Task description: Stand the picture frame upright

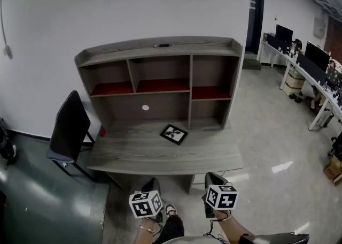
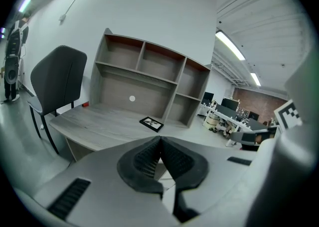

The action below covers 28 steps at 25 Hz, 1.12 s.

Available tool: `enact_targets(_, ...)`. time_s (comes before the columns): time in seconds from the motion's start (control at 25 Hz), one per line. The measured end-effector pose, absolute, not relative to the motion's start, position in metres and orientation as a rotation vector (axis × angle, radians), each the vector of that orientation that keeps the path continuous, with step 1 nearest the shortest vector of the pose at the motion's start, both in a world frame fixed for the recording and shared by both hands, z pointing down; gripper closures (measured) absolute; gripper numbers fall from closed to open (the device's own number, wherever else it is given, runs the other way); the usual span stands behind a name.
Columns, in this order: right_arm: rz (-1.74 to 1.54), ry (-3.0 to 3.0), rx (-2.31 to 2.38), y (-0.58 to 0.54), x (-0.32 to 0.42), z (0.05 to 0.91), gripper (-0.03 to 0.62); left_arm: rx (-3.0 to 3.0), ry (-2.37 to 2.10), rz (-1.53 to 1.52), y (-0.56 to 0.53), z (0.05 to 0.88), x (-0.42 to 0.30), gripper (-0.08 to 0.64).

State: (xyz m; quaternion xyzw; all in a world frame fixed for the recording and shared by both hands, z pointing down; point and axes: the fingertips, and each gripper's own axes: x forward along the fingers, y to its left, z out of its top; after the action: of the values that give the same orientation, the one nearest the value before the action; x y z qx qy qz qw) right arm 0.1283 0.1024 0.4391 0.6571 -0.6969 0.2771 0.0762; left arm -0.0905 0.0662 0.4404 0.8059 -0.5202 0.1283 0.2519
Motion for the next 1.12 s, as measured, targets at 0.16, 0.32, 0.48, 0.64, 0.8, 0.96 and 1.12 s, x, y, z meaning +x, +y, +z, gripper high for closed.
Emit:
enact_targets(0.16,0.825,-2.097,1.972,0.069,0.126,0.436,0.56,2.188,-1.421,0.362,0.035,0.444,-0.094,0.548)
enact_targets(0.32,0.828,-2.091,1.976,0.037,0.13,0.438,0.56,2.191,-1.415,0.365,-0.001,0.443,-0.092,0.548)
enact_targets(0.48,0.85,-2.069,1.988,0.005,0.135,0.441,0.56,2.203,-1.396,0.385,-0.035,0.443,-0.086,0.546)
enact_targets(0.64,0.85,-2.065,1.99,-0.026,0.134,0.438,0.56,2.201,-1.388,0.392,-0.069,0.442,-0.087,0.547)
enact_targets(0.8,0.857,-2.055,1.984,-0.062,0.135,0.439,0.56,2.213,-1.377,0.389,-0.104,0.441,-0.085,0.548)
enact_targets(0.96,0.861,-2.055,1.985,-0.095,0.132,0.439,0.56,2.216,-1.37,0.393,-0.138,0.443,-0.086,0.548)
enact_targets(1.12,0.853,-2.052,1.984,-0.125,0.131,0.438,0.56,2.22,-1.366,0.386,-0.17,0.441,-0.085,0.546)
